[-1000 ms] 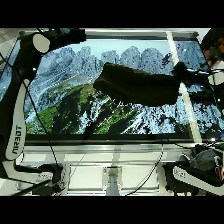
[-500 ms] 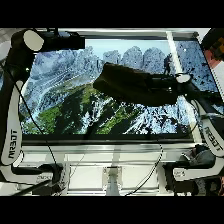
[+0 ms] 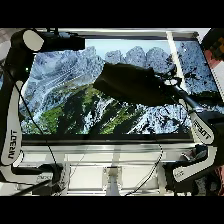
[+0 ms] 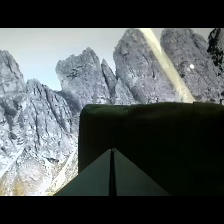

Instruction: Fold the clothes and pants, and hang the long-sleeved shirts on hangers.

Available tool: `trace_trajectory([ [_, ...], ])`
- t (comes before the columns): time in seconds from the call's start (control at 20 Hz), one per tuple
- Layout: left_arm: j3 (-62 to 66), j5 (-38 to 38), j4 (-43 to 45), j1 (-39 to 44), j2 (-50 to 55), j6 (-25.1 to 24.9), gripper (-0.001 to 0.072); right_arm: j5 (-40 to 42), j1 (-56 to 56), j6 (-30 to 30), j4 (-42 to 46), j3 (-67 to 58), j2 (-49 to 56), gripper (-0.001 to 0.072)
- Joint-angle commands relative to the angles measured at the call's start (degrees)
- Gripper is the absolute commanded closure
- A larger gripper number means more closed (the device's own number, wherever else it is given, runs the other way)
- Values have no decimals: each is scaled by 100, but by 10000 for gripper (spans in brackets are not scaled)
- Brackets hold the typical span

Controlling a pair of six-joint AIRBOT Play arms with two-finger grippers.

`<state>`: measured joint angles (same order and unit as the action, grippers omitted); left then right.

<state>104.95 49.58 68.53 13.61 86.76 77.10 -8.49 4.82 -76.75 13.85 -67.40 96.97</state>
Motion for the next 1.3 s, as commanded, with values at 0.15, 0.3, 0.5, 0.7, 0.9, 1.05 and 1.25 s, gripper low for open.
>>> trace_trajectory([
  [0.15, 0, 15, -2, 0, -2, 0, 702, 1097, 22, -31, -227, -354, 208, 694],
  [0.3, 0, 146, 2, 0, 0, -2, 702, 837, 22, -33, -232, -575, 492, 695],
  [0.5, 0, 216, 2, -2, 0, -2, 702, 763, 9, -42, -334, -697, 688, 694],
  [0.7, 0, 216, 2, -2, 0, -2, 701, 638, -87, -42, -337, -708, 638, 694],
  [0.9, 0, 216, 4, -2, 0, -2, 702, -861, -407, 122, 9, -1062, -17, 693],
  [1.05, 0, 232, 2, -2, 0, -2, 702, -2072, -815, 382, 1379, -1414, -839, 692],
  [1.25, 0, 638, 4, -2, -22, -4, 702, -3733, -1759, 249, 2199, -1443, -1558, 696],
])
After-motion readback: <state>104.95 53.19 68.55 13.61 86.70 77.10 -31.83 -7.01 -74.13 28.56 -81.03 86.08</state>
